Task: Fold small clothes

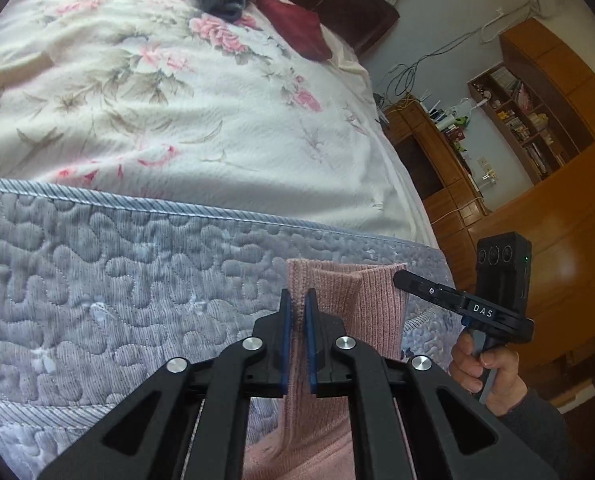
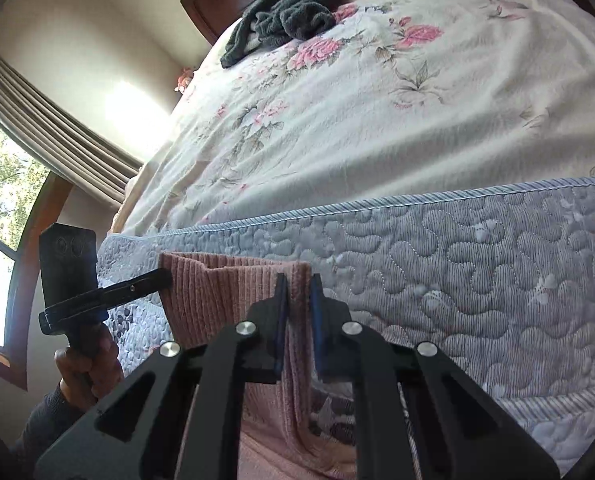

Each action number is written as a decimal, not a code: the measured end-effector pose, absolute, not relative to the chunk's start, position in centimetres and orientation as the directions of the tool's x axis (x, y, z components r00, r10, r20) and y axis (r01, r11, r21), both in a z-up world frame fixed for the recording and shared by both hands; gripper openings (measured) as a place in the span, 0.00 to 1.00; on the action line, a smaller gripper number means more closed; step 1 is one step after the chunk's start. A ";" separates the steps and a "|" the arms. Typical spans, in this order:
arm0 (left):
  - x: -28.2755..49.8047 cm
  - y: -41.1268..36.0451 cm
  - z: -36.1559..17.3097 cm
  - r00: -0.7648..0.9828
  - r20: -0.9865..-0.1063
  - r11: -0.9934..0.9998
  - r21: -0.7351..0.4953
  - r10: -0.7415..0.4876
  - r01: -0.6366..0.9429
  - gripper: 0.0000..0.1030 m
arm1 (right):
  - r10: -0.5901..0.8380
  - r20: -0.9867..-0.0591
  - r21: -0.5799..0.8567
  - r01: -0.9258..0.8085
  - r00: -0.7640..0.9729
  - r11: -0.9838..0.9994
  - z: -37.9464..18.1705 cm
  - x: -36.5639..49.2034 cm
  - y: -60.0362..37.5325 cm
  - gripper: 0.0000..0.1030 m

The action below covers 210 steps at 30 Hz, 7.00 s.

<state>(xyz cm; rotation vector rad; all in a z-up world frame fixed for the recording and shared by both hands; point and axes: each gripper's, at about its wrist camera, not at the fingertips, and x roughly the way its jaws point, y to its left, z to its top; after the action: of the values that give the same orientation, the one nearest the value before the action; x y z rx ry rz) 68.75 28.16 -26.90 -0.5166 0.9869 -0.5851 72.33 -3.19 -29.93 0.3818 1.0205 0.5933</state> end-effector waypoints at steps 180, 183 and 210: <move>33.6 36.0 -26.2 0.394 -0.810 0.878 -0.478 -0.435 -0.014 0.06 | 0.462 -0.837 0.414 -0.212 0.295 0.885 -31.9 37.8 -12.1 0.00; 33.2 35.7 -26.0 0.394 -0.810 0.882 -0.472 -0.435 0.003 0.06 | 0.404 -0.858 0.349 -0.218 0.317 0.911 -31.7 37.8 -12.2 0.10; 31.8 36.4 -19.9 0.537 -0.675 0.829 -0.553 -0.506 0.086 0.05 | 0.371 -0.769 0.266 -0.268 0.521 0.926 -24.2 35.6 -12.1 0.09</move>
<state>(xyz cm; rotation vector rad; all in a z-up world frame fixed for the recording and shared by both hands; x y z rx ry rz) 31.81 36.43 -19.86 -0.4944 0.9459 -0.3699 35.57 -12.11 -24.21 0.1193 0.9486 0.3838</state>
